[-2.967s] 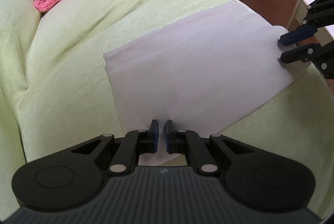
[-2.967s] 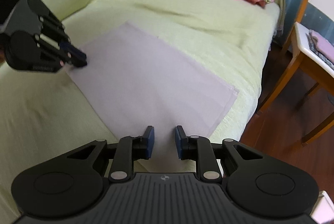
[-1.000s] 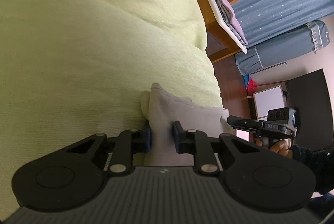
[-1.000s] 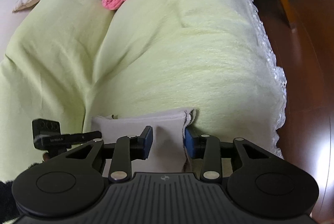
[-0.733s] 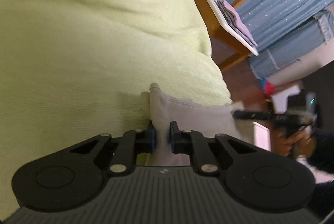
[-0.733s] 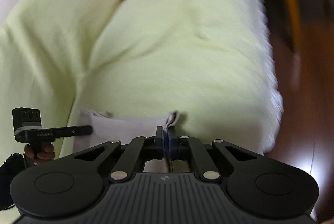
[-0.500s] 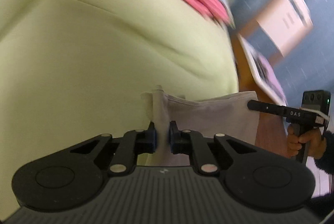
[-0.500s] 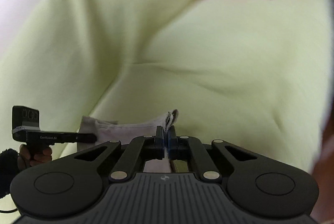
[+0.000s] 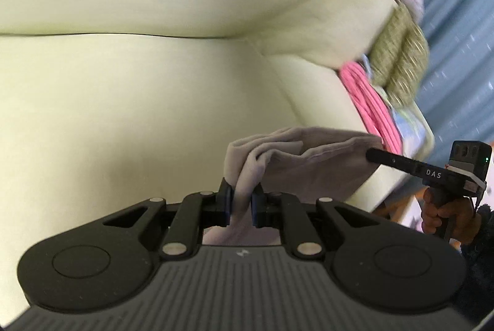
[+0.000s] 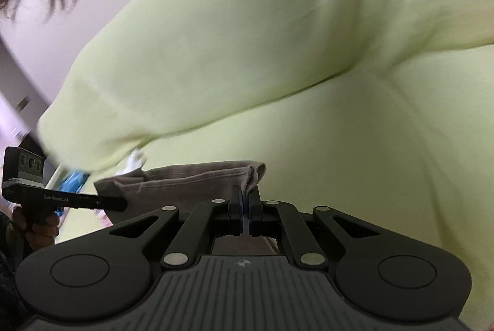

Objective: Fold clothes

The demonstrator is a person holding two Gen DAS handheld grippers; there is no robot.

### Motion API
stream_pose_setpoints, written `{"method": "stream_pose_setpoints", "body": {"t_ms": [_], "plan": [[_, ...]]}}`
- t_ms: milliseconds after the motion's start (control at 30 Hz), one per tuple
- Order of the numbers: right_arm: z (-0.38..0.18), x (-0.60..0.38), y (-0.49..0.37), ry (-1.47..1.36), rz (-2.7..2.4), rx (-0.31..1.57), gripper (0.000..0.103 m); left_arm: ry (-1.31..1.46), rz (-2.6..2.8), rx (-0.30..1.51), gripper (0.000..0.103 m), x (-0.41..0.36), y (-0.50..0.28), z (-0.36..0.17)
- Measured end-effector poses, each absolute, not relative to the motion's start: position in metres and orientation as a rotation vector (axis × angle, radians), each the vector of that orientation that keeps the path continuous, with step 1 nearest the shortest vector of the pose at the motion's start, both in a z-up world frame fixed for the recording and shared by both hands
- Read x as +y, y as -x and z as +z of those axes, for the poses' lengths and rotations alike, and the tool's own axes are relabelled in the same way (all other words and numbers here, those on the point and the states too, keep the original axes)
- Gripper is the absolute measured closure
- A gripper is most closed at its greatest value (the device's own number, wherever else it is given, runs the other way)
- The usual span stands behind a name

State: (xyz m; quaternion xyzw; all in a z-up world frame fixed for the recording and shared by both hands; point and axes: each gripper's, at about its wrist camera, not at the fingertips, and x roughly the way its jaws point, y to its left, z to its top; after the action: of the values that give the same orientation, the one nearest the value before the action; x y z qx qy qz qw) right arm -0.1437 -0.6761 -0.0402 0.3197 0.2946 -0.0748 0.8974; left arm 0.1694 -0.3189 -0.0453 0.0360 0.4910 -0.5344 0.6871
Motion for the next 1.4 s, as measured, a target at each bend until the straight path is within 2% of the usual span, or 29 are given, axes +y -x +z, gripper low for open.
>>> {"method": "stream_pose_setpoints", "body": {"t_ms": [100, 300, 433, 500, 533, 567, 633, 700, 767, 833, 867, 900, 1000, 1067, 1100, 1167, 1200, 1267, 1333, 1400], "plan": [[-0.072, -0.684, 0.100, -0.672, -0.123, 0.717, 0.100, -0.062, -1.109, 1.115, 0.094, -0.304, -0.177, -0.061], [-0.174, -0.707, 0.003, -0.628, -0.208, 0.843, 0.100, -0.117, -1.004, 1.140, 0.094, -0.331, -0.231, -0.162], [-0.193, -0.704, -0.002, -0.628, -0.228, 0.813, 0.102, -0.079, -1.028, 1.132, 0.089, -0.346, -0.265, -0.196], [-0.191, -0.701, 0.006, -0.611, -0.262, 0.792, 0.094, -0.055, -1.052, 1.119, 0.088, -0.344, -0.274, -0.196], [-0.188, -0.699, 0.007, -0.591, -0.301, 0.787, 0.086, -0.047, -1.046, 1.102, 0.087, -0.342, -0.276, -0.195], [-0.183, -0.696, 0.009, -0.558, -0.350, 0.784, 0.073, -0.040, -1.040, 1.084, 0.086, -0.339, -0.279, -0.193], [-0.175, -0.689, 0.015, -0.484, -0.453, 0.777, 0.063, -0.020, -1.028, 1.008, 0.083, -0.329, -0.277, -0.181], [-0.165, -0.676, 0.018, -0.398, -0.474, 0.726, 0.064, 0.021, -1.001, 0.946, 0.084, -0.318, -0.279, -0.172], [-0.156, -0.655, 0.016, -0.324, -0.364, 0.657, 0.072, 0.029, -1.069, 0.878, 0.084, -0.313, -0.271, -0.163], [-0.159, -0.625, 0.003, -0.232, -0.174, 0.656, 0.086, 0.009, -1.189, 0.802, 0.084, -0.316, -0.257, -0.155], [-0.163, -0.608, -0.005, -0.170, -0.083, 0.667, 0.099, -0.056, -1.269, 0.770, 0.084, -0.324, -0.243, -0.157], [-0.168, -0.594, -0.012, -0.099, -0.029, 0.677, 0.103, -0.122, -1.349, 0.736, 0.083, -0.332, -0.230, -0.159], [-0.186, -0.577, -0.027, 0.037, 0.014, 0.694, 0.103, -0.395, -1.440, 0.590, 0.082, -0.354, -0.190, -0.173], [-0.192, -0.590, -0.028, 0.027, -0.032, 0.684, 0.103, -0.465, -1.353, 0.582, 0.082, -0.363, -0.190, -0.187], [-0.191, -0.601, -0.028, -0.002, -0.053, 0.682, 0.103, -0.423, -1.326, 0.618, 0.082, -0.367, -0.197, -0.192], [-0.194, -0.617, -0.031, -0.018, -0.165, 0.705, 0.103, -0.347, -1.242, 0.673, 0.095, -0.372, -0.209, -0.189], [-0.197, -0.622, -0.029, 0.017, -0.242, 0.731, 0.103, -0.366, -1.167, 0.667, 0.097, -0.376, -0.210, -0.186], [-0.191, -0.630, -0.013, -0.058, -0.358, 0.752, 0.093, -0.380, -0.977, 0.651, 0.095, -0.373, -0.209, -0.174], [-0.169, -0.623, 0.018, -0.142, -0.363, 0.695, 0.093, -0.329, -0.880, 0.689, 0.094, -0.355, -0.206, -0.158], [-0.145, -0.594, 0.054, -0.117, -0.339, 0.601, 0.088, -0.282, -0.865, 0.715, 0.094, -0.332, -0.195, -0.138]]}}
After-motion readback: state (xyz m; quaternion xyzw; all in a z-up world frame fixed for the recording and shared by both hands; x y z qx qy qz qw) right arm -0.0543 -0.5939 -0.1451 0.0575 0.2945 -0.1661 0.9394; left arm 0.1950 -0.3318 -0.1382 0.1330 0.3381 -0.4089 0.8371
